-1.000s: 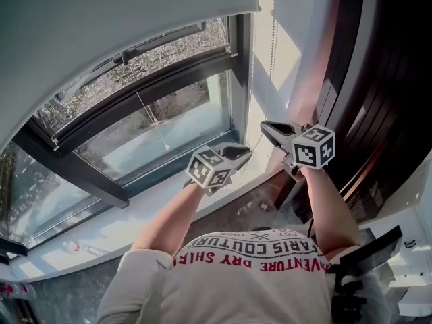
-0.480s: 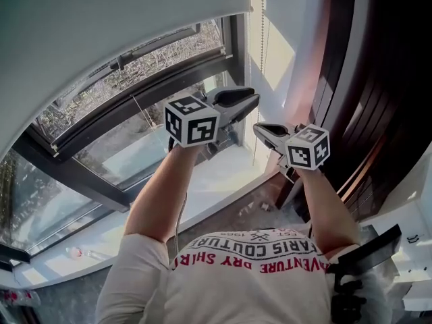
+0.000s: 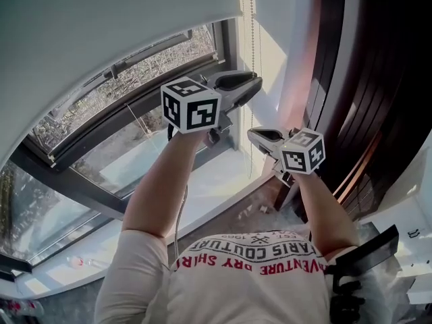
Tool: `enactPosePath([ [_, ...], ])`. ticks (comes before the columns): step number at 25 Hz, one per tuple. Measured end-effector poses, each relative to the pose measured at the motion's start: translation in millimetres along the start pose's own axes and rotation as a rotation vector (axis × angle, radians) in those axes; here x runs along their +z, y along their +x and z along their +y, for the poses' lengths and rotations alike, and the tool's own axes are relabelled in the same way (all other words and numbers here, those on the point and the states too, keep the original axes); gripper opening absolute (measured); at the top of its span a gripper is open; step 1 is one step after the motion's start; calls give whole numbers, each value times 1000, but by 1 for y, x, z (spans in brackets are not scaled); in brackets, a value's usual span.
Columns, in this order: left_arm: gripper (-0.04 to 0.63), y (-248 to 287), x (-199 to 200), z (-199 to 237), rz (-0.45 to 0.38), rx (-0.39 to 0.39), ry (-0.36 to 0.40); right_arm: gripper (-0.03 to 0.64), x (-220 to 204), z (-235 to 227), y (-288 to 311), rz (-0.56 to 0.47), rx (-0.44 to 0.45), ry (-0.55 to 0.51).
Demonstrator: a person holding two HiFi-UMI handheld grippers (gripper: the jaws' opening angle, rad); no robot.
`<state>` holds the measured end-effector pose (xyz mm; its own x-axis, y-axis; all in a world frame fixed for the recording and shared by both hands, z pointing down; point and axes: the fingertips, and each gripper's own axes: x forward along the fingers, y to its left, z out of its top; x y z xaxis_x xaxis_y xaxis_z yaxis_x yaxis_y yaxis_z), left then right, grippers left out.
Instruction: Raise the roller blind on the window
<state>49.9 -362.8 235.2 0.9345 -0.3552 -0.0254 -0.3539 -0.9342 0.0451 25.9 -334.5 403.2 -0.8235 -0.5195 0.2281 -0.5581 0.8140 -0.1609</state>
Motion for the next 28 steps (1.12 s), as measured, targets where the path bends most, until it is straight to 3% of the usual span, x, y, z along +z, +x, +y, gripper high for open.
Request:
enactPosePath([
  [2,12,0,0,2,-4,2,-15,6,0,0,-1,-1,-2,2],
  [8,3,-6,1,3,-18,-1,-49,6,1,4,2,-8,-4,5],
  [21,2,-12,-1,7,-21,18,-36,6,-1,4,7,-3,-1,11],
  [28,2,-10,-31,5,12,18,-67,7,-30,2,7,47,-4,36],
])
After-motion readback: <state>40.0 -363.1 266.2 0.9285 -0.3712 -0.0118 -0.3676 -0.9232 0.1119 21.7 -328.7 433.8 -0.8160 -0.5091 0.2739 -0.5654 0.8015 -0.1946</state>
